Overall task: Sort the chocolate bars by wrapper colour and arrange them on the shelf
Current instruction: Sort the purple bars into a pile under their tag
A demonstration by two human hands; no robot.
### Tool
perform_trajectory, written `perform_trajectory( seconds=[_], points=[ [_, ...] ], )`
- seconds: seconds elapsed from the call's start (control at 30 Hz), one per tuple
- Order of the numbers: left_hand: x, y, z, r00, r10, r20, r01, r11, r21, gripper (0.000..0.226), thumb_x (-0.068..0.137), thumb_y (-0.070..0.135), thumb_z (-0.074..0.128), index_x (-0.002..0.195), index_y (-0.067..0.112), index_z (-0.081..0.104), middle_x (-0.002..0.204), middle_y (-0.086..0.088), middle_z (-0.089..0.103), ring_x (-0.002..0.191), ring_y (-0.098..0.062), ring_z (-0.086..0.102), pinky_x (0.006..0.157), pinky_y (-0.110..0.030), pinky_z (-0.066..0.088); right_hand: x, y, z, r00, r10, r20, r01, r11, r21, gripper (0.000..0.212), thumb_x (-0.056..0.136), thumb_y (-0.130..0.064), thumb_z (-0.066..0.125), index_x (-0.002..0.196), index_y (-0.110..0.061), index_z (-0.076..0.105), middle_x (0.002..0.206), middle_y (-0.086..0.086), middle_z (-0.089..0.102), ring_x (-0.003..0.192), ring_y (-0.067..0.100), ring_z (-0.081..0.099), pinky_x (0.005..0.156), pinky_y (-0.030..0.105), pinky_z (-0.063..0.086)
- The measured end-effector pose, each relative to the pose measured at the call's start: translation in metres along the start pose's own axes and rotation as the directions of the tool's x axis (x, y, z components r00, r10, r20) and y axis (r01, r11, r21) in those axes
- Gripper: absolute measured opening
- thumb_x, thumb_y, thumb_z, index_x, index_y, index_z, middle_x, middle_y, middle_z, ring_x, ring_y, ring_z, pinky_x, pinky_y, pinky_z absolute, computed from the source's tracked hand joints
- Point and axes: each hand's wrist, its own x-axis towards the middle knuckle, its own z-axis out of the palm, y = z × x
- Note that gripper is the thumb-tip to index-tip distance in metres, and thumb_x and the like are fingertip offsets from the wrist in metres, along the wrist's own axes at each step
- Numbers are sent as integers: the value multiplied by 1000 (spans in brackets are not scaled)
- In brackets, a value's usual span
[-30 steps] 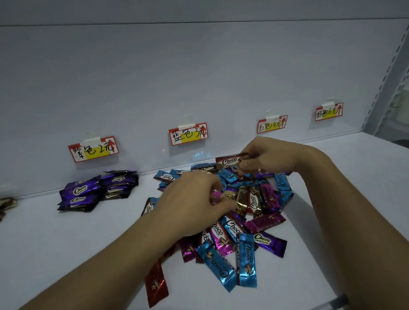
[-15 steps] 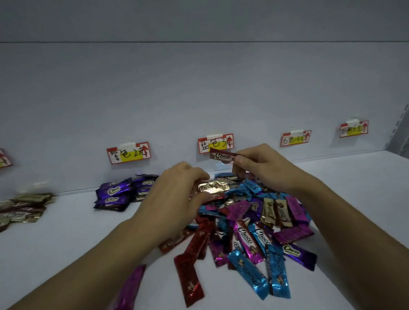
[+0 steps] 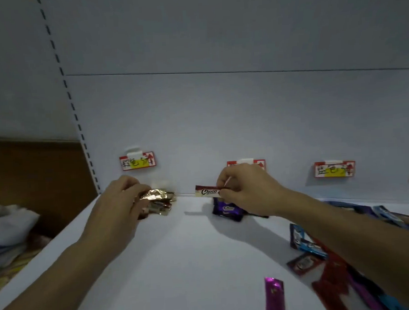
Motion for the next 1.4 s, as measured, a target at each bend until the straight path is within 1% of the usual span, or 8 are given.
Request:
perform_trajectory(
  seconds=[0.13, 0.27, 0.4, 0.57, 0.7, 0.83, 1.17, 1.4],
  points=[
    [3, -34, 3, 976, -180, -125, 171, 982, -78, 22, 96, 13, 65, 117, 14, 73, 106, 8, 52, 95, -10, 50, 79, -22, 39, 54, -35, 55, 990, -113, -79, 101, 985, -141, 12, 89, -18, 65, 90, -27, 73, 88, -10, 74, 76, 4, 63, 74, 24, 51],
    [5, -50, 10, 965, -250, -77, 238, 962, -136, 21, 97, 16, 64, 117, 16, 73, 107, 7, 52, 101, -11, 48, 84, -24, 40, 90, -57, 96, 983, -114, -145, 69, 957, -282, 20, 92, -19, 62, 102, -26, 78, 100, -4, 68, 92, 19, 62, 78, 35, 52],
    [3, -62, 17, 963, -271, -4, 269, 958, -99, 20, 97, 21, 65, 114, 23, 75, 111, 7, 54, 106, -15, 49, 91, -35, 48, 99, -63, 122, 988, -157, -12, 127, 840, -528, 20, 90, -14, 59, 103, -20, 73, 96, 2, 61, 89, 26, 60, 67, 34, 48],
    [-3, -63, 11, 965, -263, -13, 262, 963, -55, 26, 98, 21, 64, 121, 25, 72, 117, 4, 59, 109, -18, 50, 89, -41, 50, 91, -60, 114, 984, -169, 55, 173, 836, -521, 22, 99, -25, 55, 114, -22, 71, 106, 1, 60, 101, 25, 58, 73, 36, 50],
    [-13, -41, 2, 988, -155, 30, 153, 987, 48, 29, 101, 27, 55, 127, 27, 68, 123, 5, 58, 112, -19, 49, 90, -40, 48, 70, -44, 78, 985, -173, 9, 154, 846, -510, 28, 102, -32, 52, 125, -24, 66, 123, -2, 61, 114, 23, 57, 86, 37, 51],
    [-18, 7, 1, 988, 5, 153, -29, 988, 153, 37, 104, 34, 45, 138, 30, 58, 142, 8, 51, 129, -16, 42, 108, -37, 37, 31, -16, 33, 991, -136, 1, 113, 819, -563, 31, 102, -31, 49, 129, -25, 63, 129, -3, 60, 119, 22, 54, 89, 38, 50],
    [11, 145, 25, 916, 330, 229, -353, 933, 66, 41, 94, 43, 41, 126, 31, 64, 125, 10, 58, 118, -17, 50, 90, -36, 40, -92, 82, -81, 976, 42, -214, -157, 816, -556, 25, 100, -24, 52, 119, -26, 68, 120, -2, 68, 110, 22, 60, 88, 40, 52],
    [32, 253, 70, 840, 411, 353, -423, 905, -46, 40, 103, 41, 44, 141, 33, 51, 141, 12, 49, 129, -13, 39, 107, -42, 36, -145, 133, -119, 947, 116, -299, -247, 859, -449, 28, 102, -14, 49, 119, -19, 70, 116, 0, 70, 104, 21, 61, 88, 33, 47]
  ],
)
